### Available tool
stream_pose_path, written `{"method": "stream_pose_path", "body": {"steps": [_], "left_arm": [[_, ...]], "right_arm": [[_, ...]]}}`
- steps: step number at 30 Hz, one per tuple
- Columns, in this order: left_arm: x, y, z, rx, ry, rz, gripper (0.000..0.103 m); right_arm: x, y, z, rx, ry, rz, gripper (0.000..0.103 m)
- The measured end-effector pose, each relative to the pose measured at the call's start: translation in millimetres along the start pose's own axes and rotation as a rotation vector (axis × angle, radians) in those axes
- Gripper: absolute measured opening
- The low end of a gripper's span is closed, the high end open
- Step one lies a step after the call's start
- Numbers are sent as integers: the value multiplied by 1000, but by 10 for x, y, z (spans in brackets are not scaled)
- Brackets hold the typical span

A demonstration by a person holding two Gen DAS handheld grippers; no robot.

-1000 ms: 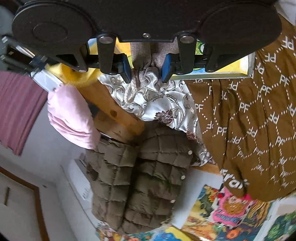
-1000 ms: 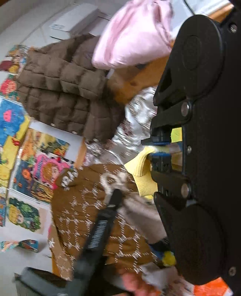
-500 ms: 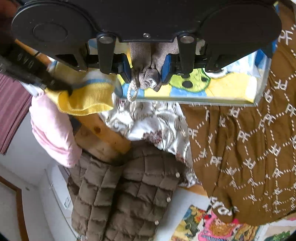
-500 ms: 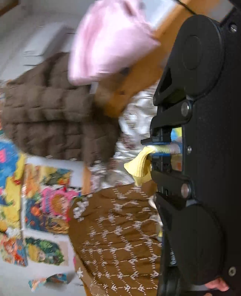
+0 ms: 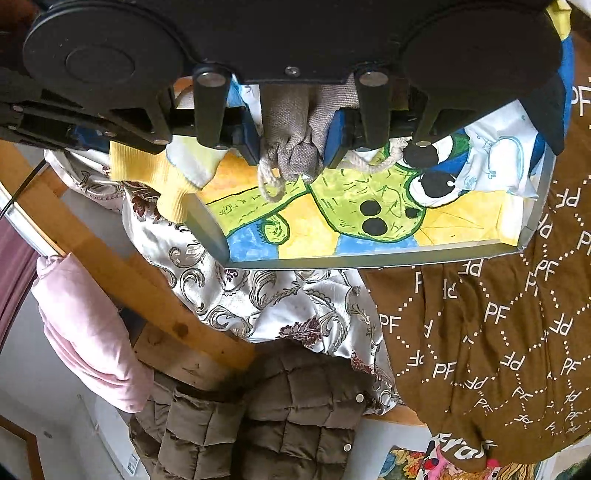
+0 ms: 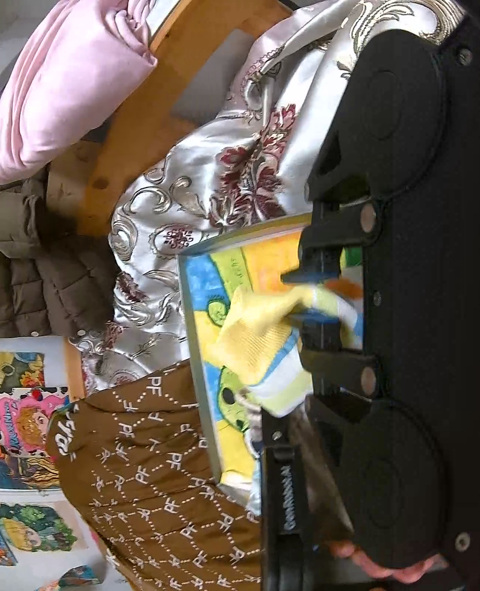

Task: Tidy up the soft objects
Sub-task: 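Carry the pouch and yellow sock into the cartoon tray and open both grippers, then lift both tools up away from the tray and back off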

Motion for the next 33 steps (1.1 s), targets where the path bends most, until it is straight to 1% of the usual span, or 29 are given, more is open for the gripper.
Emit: {"method": "stream_pose_path", "body": {"steps": [2, 3, 4, 6, 11, 12, 13, 17, 19, 26, 30, 33], "left_arm": [[24, 8, -21, -10, 5, 2, 46], [34, 9, -29, -12, 9, 2, 49], [54, 8, -34, -14, 17, -1, 53], [90, -1, -42, -17, 31, -3, 60], [234, -22, -45, -46, 56, -18, 68], [265, -22, -42, -46, 58, -22, 69], [306, -22, -32, -44, 61, -28, 71], [478, -18, 11, -39, 77, -58, 74], [582, -22, 40, -41, 87, -76, 78], [992, -59, 73, -62, 104, -145, 87], [1253, -87, 82, -72, 117, -185, 93], [1456, -111, 104, -57, 119, -210, 94]], "right_arm": [[22, -56, 4, 23, -13, -17, 25], [36, -18, 25, 30, -16, -23, 32], [75, -13, 14, 35, -21, -34, 36], [132, -24, 27, 52, -24, -52, 42], [345, 47, 73, 111, -30, -84, 60], [405, 72, 91, 119, -35, -91, 67], [459, 86, 103, 120, -39, -100, 71], [709, 157, 130, 103, -33, -124, 76], [843, 188, 138, 97, -31, -144, 82], [1321, 294, 235, 90, -9, -200, 88], [1633, 359, 282, 90, 4, -230, 95], [1874, 404, 326, 98, 12, -261, 100]]}}
Point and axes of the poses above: each gripper's, at about its wrist camera, not at the fingertips, and x roughly against the way its jaws point, z to its left, y to its top, the point moved 6 cm from there along -x, roughly the way its jaws point, and after that the axes turned 6 degrees about z, right-handed, at the moved point
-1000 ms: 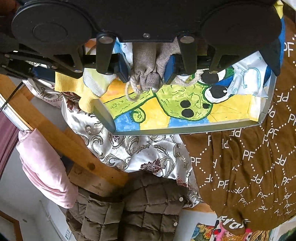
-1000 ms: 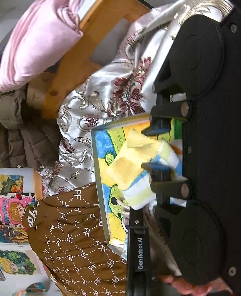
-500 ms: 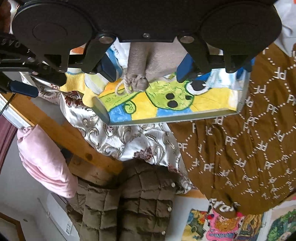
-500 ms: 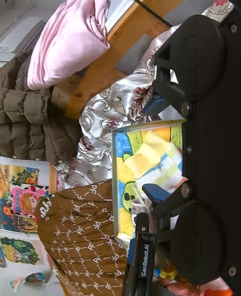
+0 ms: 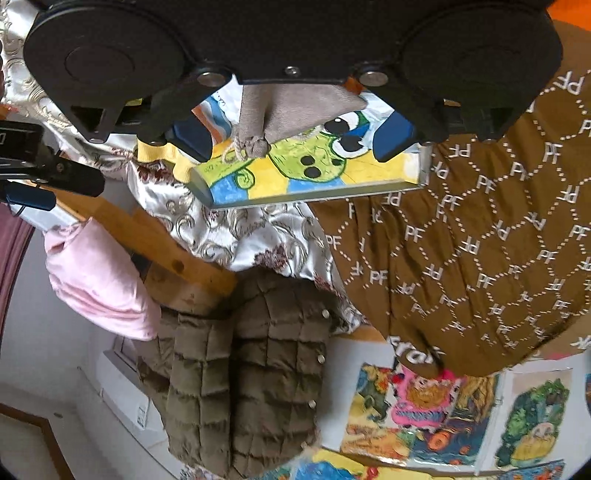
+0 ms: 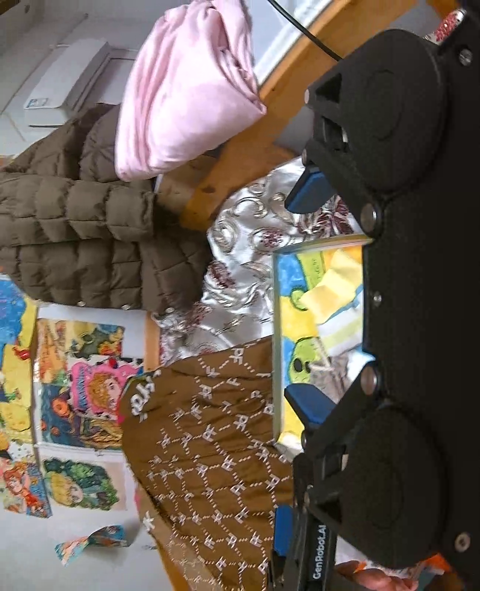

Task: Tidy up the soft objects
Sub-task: 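Lift both tools up away from the tray and back off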

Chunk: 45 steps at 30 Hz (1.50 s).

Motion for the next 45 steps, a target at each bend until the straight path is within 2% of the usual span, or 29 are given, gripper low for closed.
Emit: {"method": "stream_pose_path", "body": {"steps": [6, 10, 18, 25, 30, 37, 42, 45], "left_arm": [[399, 34, 9, -18, 11, -66, 101], [693, 3, -29, -50, 19, -97, 102], [1158, -72, -95, -75, 38, -117, 102], [1674, -198, -214, -84, 65, -133, 102], [2110, -391, -364, -83, 78, -140, 102], [2620, -741, -558, -55, 55, -124, 102], [2876, -971, -657, -82, 41, -138, 102], [2967, -1120, -670, -87, 39, -139, 102]], "right_arm": [[475, 192, 150, 9, 30, -60, 102], [786, 262, 254, 12, 57, -94, 102], [1436, 319, 354, 17, 94, -140, 102], [2052, 283, 292, 9, 122, -172, 102], [2554, 134, 305, -18, 149, -187, 102], [3299, -235, 328, -34, 185, -197, 102], [3721, -520, 277, -36, 171, -205, 102], [3826, -719, 221, -48, 155, -190, 102]]}}
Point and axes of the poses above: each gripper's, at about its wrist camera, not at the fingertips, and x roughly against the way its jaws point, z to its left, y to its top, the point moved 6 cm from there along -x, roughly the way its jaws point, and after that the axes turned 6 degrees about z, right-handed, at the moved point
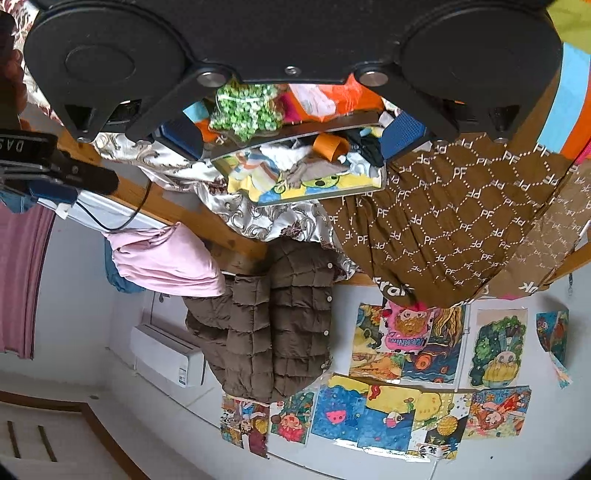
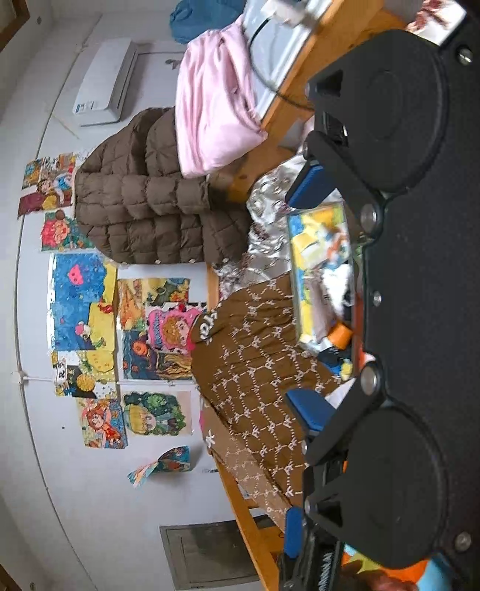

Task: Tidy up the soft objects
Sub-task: 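Lift both tools up away from the tray and back off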

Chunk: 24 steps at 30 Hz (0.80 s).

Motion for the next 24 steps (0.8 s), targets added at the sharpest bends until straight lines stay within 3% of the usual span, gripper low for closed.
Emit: {"method": "stream_pose_path", "body": {"steps": [10, 24], "left_arm": [[199, -523, 53, 5, 34, 81, 102], [198, -1074, 352, 65, 141, 243, 102]], "right_arm": [[406, -658, 60, 3, -62, 26, 102], [489, -1332, 221, -47, -83, 97, 103]]}}
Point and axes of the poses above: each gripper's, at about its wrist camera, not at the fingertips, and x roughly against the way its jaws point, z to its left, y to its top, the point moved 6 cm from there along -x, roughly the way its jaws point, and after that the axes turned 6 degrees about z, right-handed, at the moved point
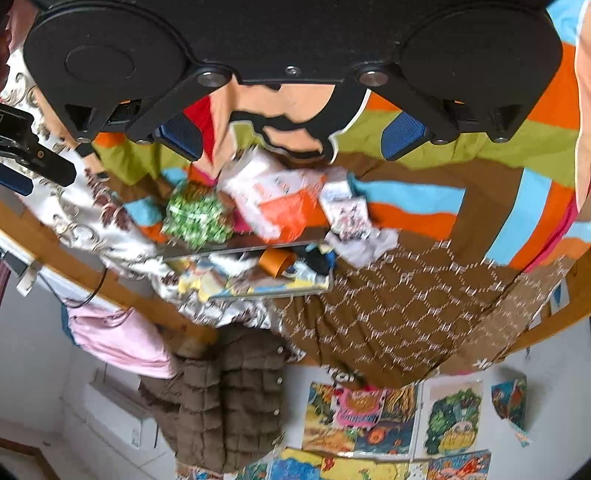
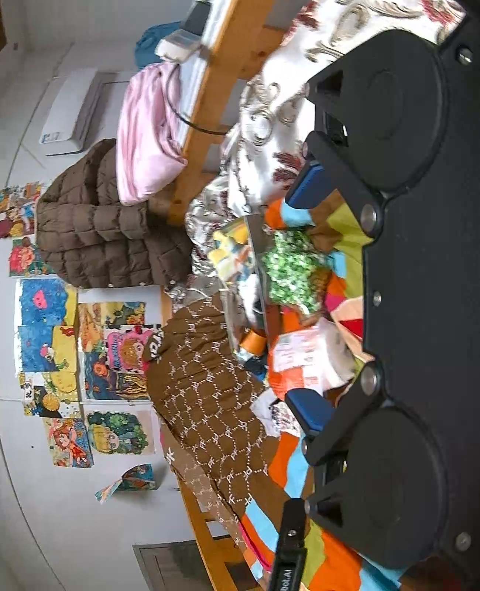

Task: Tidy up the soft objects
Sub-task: 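Lift both tools up away from the tray and back off, then move both tools toward the white cloth and cartoon-printed packet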

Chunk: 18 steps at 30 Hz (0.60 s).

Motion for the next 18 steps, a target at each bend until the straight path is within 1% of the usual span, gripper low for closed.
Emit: {"method": "stream_pose_path", "body": {"steps": [3, 4, 7, 11, 14, 18], "left_arm": [[-55, -109, 37, -7, 17, 29, 102], [-71, -134, 40, -12, 23, 38, 102], [-109, -211, 90, -29, 55, 60, 102], [-148, -267, 194, -6, 94, 85, 102], [-165, -292, 273, 11, 119, 98, 102], [-185, -320, 325, 27, 130, 111, 102]], "right_arm": [[-73, -90, 41, -3, 11, 22, 103], [-157, -87, 86, -2, 17, 33, 102], [-208, -168, 148, 8, 34, 63, 103], [-227, -210, 226, 37, 57, 72, 102], [-269, -180, 266, 44, 76, 87, 102], [-341, -159, 371, 69, 107, 102, 103]]}}
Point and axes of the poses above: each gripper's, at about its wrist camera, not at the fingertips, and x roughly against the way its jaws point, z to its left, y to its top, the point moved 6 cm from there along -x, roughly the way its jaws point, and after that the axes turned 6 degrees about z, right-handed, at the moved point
